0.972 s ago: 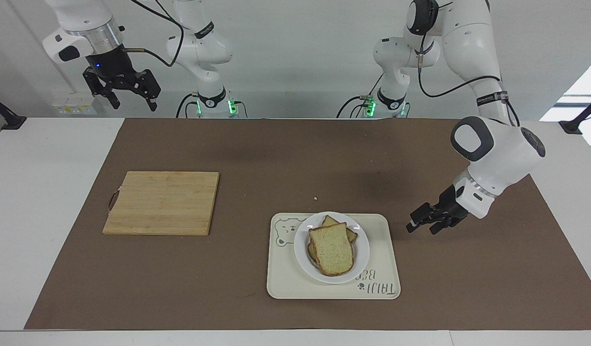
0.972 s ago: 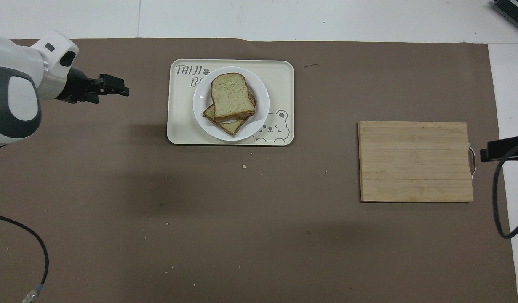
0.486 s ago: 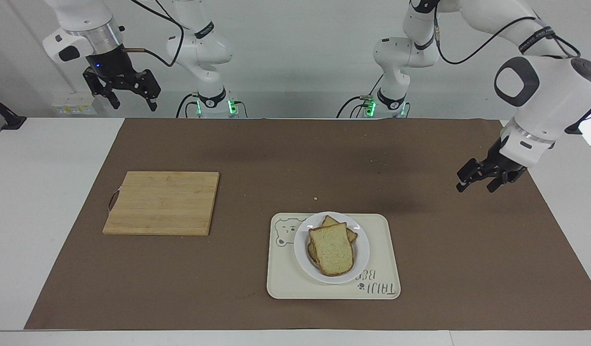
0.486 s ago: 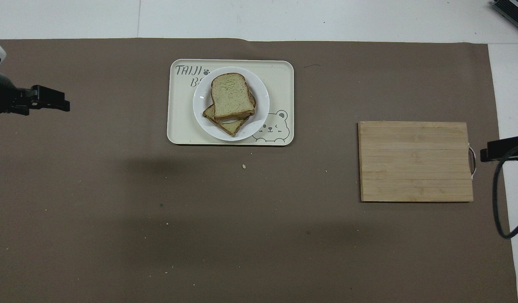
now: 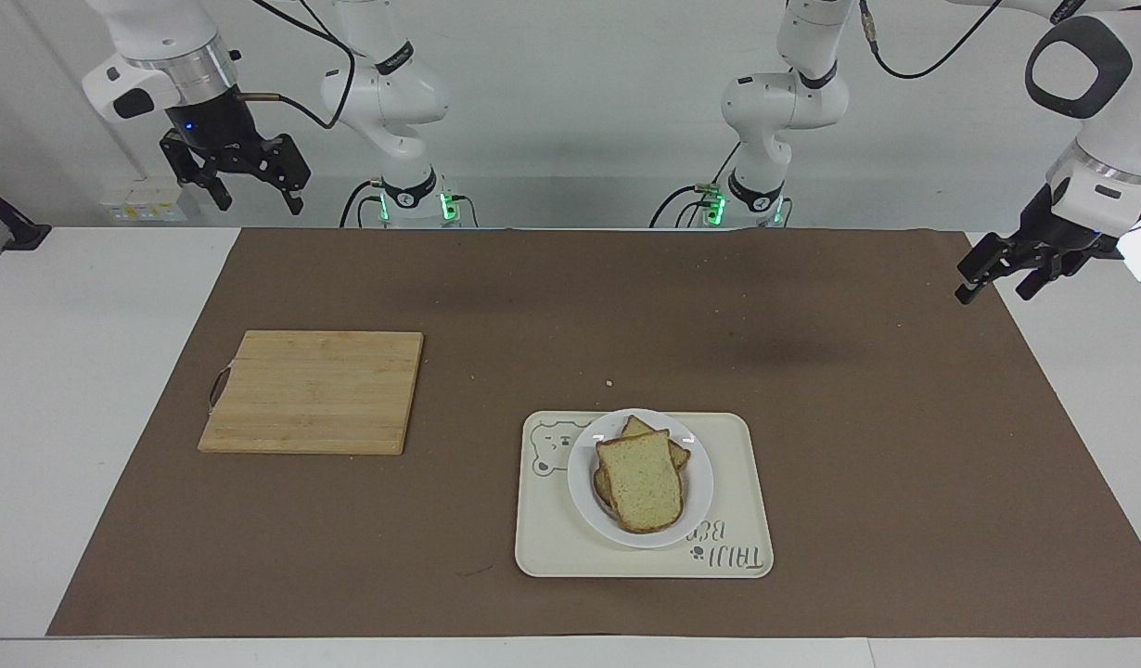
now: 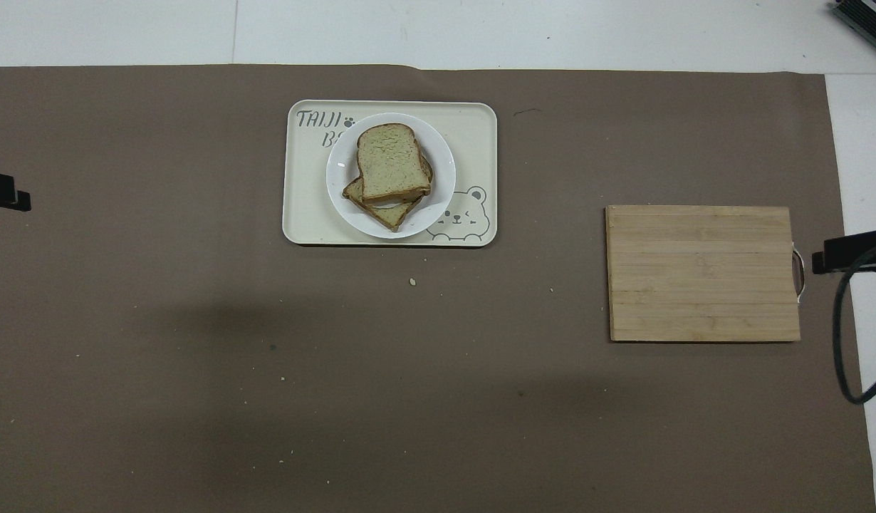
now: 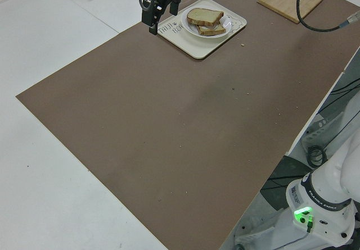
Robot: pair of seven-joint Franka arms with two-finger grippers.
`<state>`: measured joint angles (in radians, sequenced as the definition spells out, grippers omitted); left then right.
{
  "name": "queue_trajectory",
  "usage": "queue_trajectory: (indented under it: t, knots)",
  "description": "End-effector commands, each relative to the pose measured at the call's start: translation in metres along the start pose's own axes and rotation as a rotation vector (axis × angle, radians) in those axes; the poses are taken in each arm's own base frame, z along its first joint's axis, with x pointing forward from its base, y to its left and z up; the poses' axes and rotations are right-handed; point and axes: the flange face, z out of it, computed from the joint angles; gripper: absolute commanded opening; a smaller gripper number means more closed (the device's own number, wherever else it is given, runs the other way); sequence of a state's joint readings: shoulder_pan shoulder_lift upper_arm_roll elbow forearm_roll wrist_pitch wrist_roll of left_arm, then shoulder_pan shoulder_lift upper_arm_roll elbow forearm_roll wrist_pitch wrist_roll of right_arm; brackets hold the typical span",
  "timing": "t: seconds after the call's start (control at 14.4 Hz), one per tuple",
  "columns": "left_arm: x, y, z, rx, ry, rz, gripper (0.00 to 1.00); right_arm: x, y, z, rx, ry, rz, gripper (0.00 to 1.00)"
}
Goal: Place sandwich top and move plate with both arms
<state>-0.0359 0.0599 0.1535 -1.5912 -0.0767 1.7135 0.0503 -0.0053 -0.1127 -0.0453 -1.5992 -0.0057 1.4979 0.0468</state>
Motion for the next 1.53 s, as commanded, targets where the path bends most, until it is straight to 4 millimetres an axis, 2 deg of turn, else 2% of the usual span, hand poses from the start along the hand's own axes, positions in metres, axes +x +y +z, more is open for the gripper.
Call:
queue_trajectory:
  t: [0.0,0.14,0.21,0.35,1.46]
  knots:
    - [-0.018,0.032,-0.018,0.064,-0.001,0.027,1.0,-0.004,0.002,0.0,-0.007,0.009,-0.019,1.0]
    - [-0.03,0.039,-0.029,0.086,-0.058,0.044,1.0,-0.004,0.002,0.0,-0.007,0.009,-0.017,1.0]
    - [-0.037,0.04,-0.043,0.095,-0.069,0.055,1.0,-0.004,0.002,0.0,-0.007,0.009,-0.019,1.0]
    - [-0.045,0.038,-0.059,0.097,-0.096,0.1,1.0,-0.004,0.002,0.0,-0.007,0.007,-0.019,1.0]
    - [-0.05,0.039,-0.062,0.058,-0.085,0.088,1.0,-0.004,0.002,0.0,-0.007,0.009,-0.019,1.0]
